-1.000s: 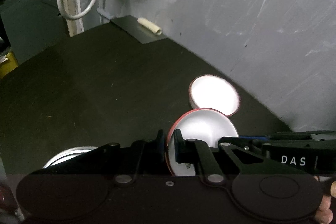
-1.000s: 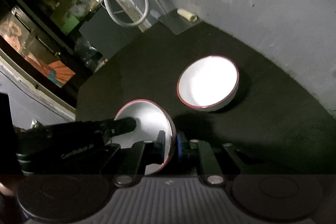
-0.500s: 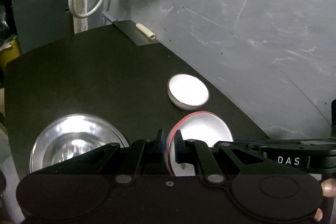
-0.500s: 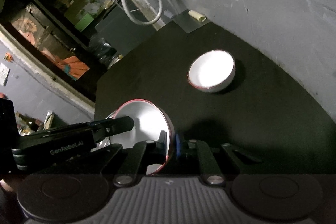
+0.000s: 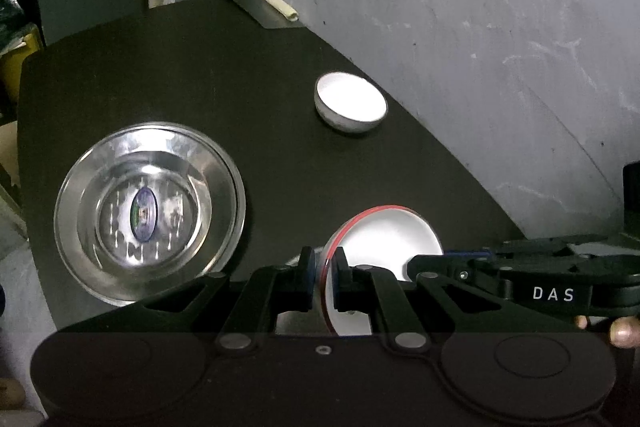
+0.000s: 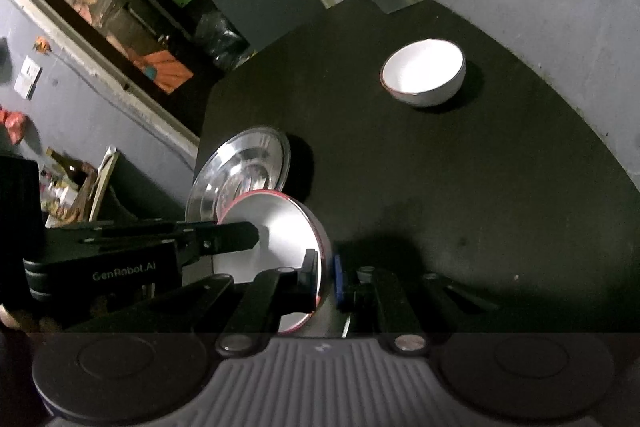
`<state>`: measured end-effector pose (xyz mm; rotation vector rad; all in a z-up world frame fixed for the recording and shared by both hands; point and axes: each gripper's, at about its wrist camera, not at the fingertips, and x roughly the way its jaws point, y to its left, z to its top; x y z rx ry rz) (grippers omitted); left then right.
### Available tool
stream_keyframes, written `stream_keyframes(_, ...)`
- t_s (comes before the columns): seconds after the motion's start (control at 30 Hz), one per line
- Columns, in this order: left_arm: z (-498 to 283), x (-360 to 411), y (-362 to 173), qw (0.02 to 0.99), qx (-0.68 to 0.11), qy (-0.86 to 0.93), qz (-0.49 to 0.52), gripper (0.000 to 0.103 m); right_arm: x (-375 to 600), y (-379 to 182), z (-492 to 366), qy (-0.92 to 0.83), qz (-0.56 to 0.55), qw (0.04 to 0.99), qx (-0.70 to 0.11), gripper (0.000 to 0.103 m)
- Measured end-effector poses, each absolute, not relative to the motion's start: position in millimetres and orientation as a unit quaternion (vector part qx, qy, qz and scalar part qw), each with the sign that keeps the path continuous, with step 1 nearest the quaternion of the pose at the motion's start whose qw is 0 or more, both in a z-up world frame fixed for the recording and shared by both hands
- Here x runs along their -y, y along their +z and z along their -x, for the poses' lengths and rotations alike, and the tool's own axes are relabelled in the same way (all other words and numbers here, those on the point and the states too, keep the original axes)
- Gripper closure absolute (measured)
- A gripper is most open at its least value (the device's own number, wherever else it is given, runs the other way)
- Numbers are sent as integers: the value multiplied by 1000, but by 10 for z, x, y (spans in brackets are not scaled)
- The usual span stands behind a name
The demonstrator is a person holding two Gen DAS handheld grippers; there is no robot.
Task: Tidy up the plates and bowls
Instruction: 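Lift the white bowl with both grippers and carry it over the steel mixing bowl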
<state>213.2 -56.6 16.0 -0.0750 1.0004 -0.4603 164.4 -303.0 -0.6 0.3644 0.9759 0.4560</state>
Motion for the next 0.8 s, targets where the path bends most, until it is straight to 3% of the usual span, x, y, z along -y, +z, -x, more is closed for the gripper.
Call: stream_keyframes(0.8, -2057, 554, -24, 824, -530, -202, 9, 95, 2827, -23, -1620, 249, -114, 823, -497, 92)
